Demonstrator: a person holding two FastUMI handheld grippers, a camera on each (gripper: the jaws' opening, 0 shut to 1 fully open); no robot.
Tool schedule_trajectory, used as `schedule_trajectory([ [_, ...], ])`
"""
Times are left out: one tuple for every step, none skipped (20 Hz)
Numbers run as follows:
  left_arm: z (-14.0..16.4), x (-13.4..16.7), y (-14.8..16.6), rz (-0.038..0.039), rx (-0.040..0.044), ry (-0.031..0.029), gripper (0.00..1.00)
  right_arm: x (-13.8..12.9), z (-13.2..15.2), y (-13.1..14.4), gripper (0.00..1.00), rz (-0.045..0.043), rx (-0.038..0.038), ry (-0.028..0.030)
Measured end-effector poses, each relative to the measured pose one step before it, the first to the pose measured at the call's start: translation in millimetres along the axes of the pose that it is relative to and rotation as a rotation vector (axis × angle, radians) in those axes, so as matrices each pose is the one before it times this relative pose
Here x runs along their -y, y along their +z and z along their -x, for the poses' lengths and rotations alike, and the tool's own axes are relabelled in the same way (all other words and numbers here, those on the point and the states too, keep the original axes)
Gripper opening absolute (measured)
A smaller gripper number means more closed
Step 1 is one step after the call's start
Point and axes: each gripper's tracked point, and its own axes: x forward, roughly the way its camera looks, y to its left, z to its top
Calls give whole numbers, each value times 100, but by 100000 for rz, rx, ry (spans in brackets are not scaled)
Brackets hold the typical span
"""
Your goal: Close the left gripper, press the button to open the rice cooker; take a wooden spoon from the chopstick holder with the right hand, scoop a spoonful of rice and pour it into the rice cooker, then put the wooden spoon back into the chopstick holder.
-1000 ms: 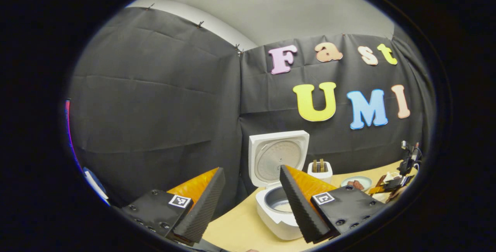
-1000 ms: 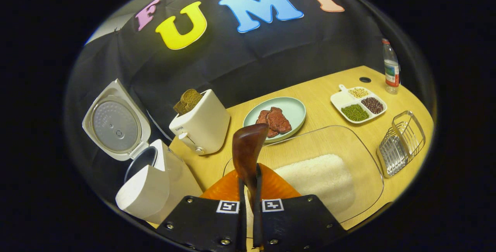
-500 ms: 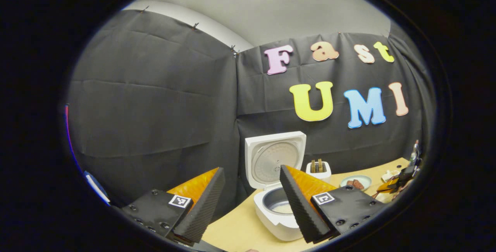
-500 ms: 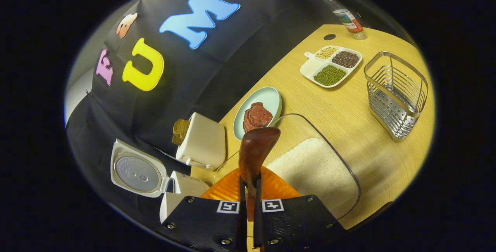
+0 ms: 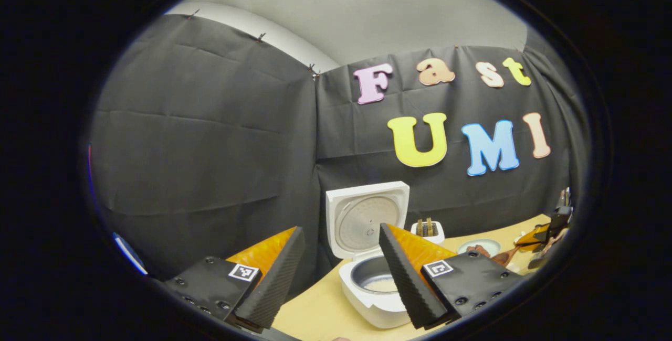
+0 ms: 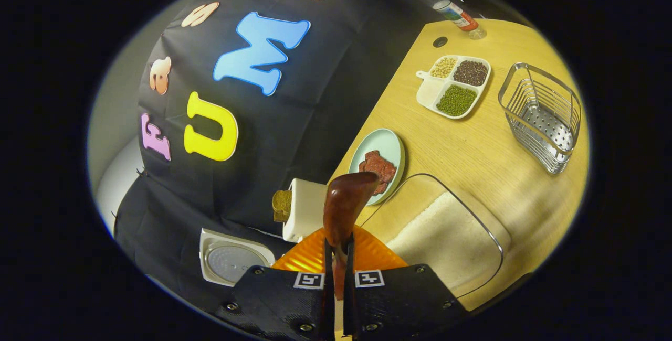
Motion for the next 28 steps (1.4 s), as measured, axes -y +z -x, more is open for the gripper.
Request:
schedule_trajectory([
  [41,-167,-48,164,-180,333,100,-516,-39,73,7,-2158,-370,1479],
  [67,-123,-170,171,-187,245,100,-448,-7,-32,7,-2006,-321,1173],
  [-9,-121,-170,62,-83,417,100,-546,4,-135,7,-2008,-597,1408],
  [5,-108,-72,21,-53,366,100,-532,-82,-126,7,-1677,-547,1391],
  [3,-172,-3,47,-59,414,100,-683,-115,-156,7,-1422,-413,1464],
  [24,-109,54,12,-29,307,100,-647,-173,-151,7,-1052,-446,1299],
  [-10,-124,-78,-78,-42,431,100,-799,-239,-160,7,-772,-536,1528],
  [75,-185,-112,-127,-149,348,100,-764,-298,-201,7,-547,-553,1368],
  [58,-173,-137,-116,-198,483,100,-885,-262,-292,7,-270,-654,1524],
  [15,-210,-30,100,-131,399,100,-840,-266,-339,6,-83,-718,1447],
  [46,-228,-62,171,-224,461,100,-863,-221,-482,7,88,-840,1442],
  [29,-233,-223,177,-213,442,100,-805,-302,-366,7,250,-759,1406],
  [-10,-212,-179,159,-160,586,100,-840,-311,-449,7,355,-876,1284],
  [60,-327,-76,223,-136,540,99,-651,-425,-468,7,289,-907,1057],
  [-111,-300,-119,231,-258,574,99,-644,-444,-513,7,286,-958,831],
  [24,-342,-92,185,-193,619,98,-534,-488,-465,7,606,-789,628],
  [157,-393,-75,179,-202,774,98,-569,-402,-576,7,567,-1027,525],
  [5,-456,1,175,-245,765,100,-440,-469,-570,7,247,-1057,499],
  [100,-441,-360,103,-400,920,100,-520,-526,-661,7,154,-1168,826],
  [17,-413,-96,70,-428,872,100,-434,-532,-709,7,183,-1333,900],
  [208,-481,-238,12,-475,927,100,-458,-621,-717,7,668,-1376,988],
  [69,-492,-166,-101,-483,970,100,-323,-568,-723,7,1111,-1277,407],
  [150,-620,-124,-253,-491,1107,100,-373,-587,-685,7,1480,-1147,25],
  [185,-573,-69,-253,-322,1289,100,-190,-521,-704,7,2081,-1094,-175],
  [184,-630,-210,-91,-221,1287,100,-262,-712,-714,7,2053,-1165,-178],
  [271,-643,-69,-55,-406,1291,99,-205,-684,-717,7,1903,-1354,-99],
  [355,-752,-189,-48,-523,1300,98,-244,-767,-868,7,1654,-1356,-117],
  [183,-545,-242,36,-606,1146,98,-210,-589,-527,7,1260,-995,-82],
])
